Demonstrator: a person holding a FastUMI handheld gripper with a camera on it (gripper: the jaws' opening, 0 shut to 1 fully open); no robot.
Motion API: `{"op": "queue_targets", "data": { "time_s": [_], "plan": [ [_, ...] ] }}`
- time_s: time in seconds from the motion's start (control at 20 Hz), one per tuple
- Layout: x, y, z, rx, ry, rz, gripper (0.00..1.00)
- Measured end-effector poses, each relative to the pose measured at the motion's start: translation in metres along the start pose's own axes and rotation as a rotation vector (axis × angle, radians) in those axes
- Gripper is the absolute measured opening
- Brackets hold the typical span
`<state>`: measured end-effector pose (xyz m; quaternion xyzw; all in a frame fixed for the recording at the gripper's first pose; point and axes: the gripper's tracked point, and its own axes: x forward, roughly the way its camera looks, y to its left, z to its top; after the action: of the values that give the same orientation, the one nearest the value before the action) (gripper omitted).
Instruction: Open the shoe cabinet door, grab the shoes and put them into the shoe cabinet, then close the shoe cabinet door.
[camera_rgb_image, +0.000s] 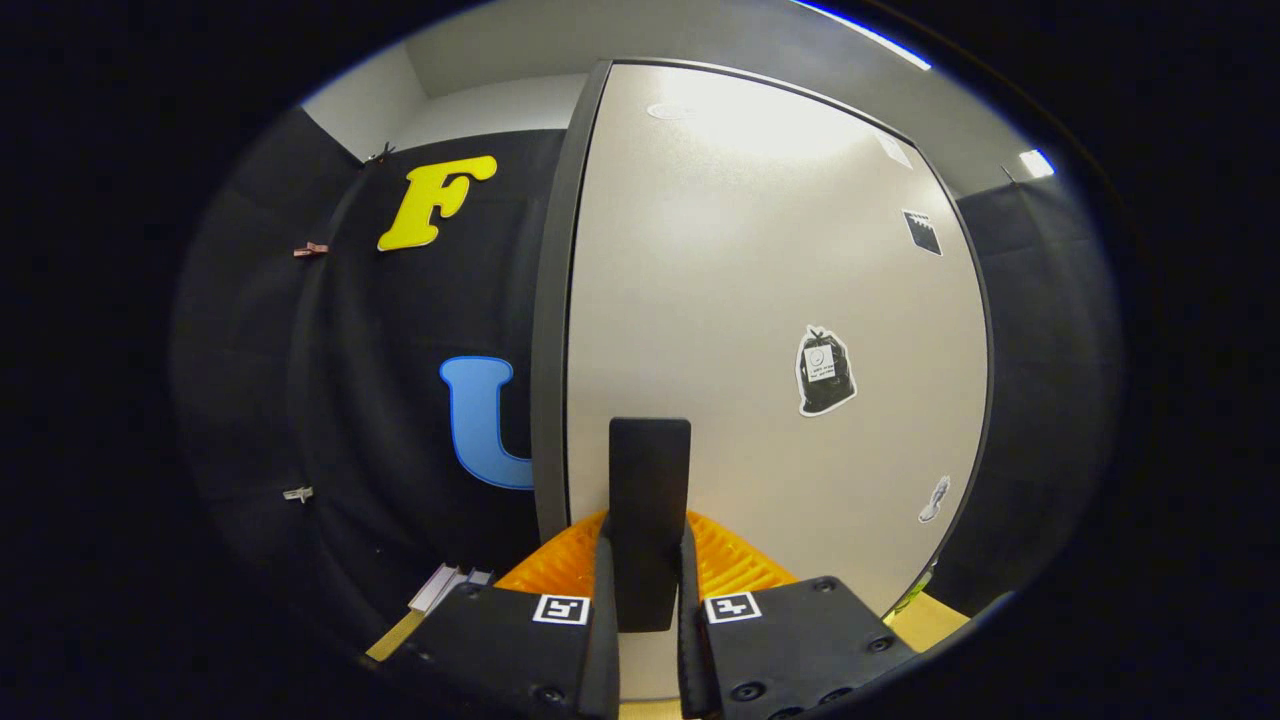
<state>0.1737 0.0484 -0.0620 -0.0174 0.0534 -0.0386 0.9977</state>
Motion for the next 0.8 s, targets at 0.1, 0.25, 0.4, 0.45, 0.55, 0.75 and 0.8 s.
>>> {"op": "queue_targets", "data": {
  "time_s": [0.1, 0.25, 0.4, 0.45, 0.55, 0.75, 0.8],
  "plan": [
    [-0.004, -0.001, -0.001, -0.005, 0.012, 0.007, 0.27],
    [-0.019, -0.001, 0.001, 0.015, 0.02, 0.037, 0.27],
    [-0.047, -0.01, 0.002, 0.028, 0.022, 0.066, 0.27],
    [-0.053, -0.014, 0.002, 0.029, 0.023, 0.074, 0.27],
    [-0.07, -0.019, 0.004, 0.041, 0.021, 0.098, 0.27],
    [-0.102, -0.037, 0.006, 0.05, 0.022, 0.134, 0.27],
    [-0.111, -0.042, 0.007, 0.052, 0.023, 0.145, 0.27]
  ]
}}
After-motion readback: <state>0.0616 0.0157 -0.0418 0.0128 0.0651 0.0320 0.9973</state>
